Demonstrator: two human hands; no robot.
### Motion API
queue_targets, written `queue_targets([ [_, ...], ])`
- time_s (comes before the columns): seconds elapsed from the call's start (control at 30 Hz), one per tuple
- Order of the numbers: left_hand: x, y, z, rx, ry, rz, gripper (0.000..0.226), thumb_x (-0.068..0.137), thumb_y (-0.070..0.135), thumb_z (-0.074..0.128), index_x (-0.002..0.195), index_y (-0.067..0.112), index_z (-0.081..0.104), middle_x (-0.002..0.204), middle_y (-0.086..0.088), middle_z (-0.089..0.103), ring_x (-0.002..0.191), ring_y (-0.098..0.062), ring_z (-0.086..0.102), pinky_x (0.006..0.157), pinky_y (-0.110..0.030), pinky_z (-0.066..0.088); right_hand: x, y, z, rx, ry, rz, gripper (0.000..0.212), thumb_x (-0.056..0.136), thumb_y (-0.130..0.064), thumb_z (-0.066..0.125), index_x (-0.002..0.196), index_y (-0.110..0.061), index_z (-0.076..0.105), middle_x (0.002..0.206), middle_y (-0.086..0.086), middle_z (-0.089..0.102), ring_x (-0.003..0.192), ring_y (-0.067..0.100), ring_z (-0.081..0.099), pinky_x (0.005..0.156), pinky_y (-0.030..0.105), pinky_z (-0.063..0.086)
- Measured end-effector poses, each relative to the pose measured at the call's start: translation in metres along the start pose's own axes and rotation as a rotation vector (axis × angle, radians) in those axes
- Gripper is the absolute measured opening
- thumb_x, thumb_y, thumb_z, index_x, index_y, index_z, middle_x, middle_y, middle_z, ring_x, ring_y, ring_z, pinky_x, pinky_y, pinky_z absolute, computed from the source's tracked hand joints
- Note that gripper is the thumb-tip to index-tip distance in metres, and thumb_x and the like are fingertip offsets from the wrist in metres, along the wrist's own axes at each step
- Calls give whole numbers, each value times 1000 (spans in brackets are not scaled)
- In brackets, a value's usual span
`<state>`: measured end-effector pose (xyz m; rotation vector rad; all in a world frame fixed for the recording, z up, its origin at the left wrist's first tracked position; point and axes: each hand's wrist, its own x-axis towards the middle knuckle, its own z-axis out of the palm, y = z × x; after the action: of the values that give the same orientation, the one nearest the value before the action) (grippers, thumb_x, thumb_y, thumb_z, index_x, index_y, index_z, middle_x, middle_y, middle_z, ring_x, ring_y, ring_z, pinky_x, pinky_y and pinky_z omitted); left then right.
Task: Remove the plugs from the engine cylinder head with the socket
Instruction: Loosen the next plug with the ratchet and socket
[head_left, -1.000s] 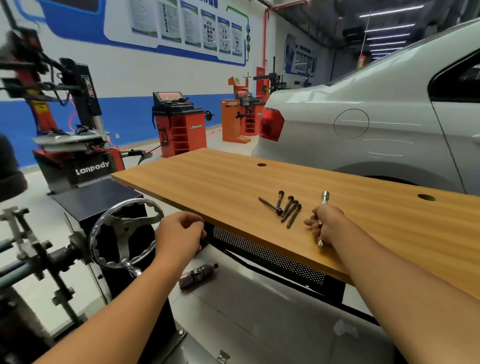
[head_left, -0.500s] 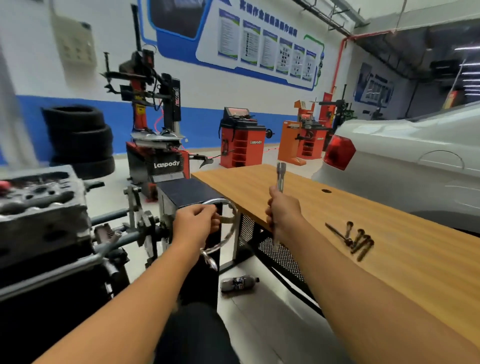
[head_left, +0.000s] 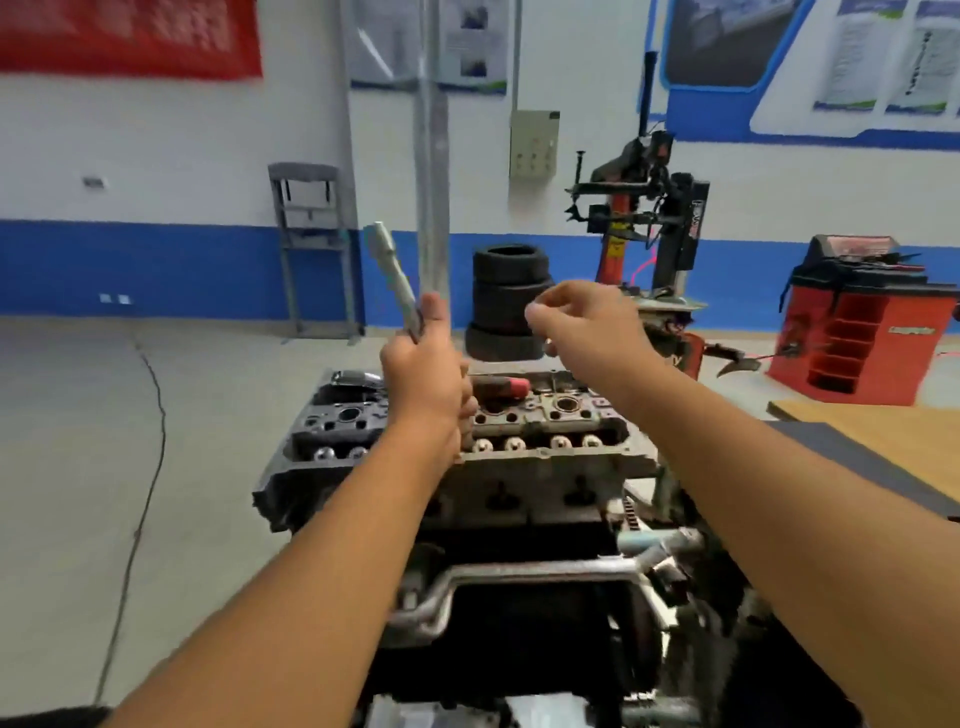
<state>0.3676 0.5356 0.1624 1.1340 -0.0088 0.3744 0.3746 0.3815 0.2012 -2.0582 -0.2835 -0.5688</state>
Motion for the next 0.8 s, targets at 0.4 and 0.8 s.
queue_targets([
  [0.4,68,46,-51,-127,80,231,53,102,63,47,73,21,36,55,6,29,44,-11,22,41,-24,26,56,21,101,-957,-597,-347,36,108,-45,47,108,-15,66,97,7,60,94,29,60,74,40,45],
  [0.8,117,24,-11,-234,-87,129,31,110,37,49,84,20,47,59,3,43,52,-14,42,54,-30,42,128,41,11,813,-189,400,20,97,-8,56,116,-12,50,69,7,62,47,14,49,49,31,49],
])
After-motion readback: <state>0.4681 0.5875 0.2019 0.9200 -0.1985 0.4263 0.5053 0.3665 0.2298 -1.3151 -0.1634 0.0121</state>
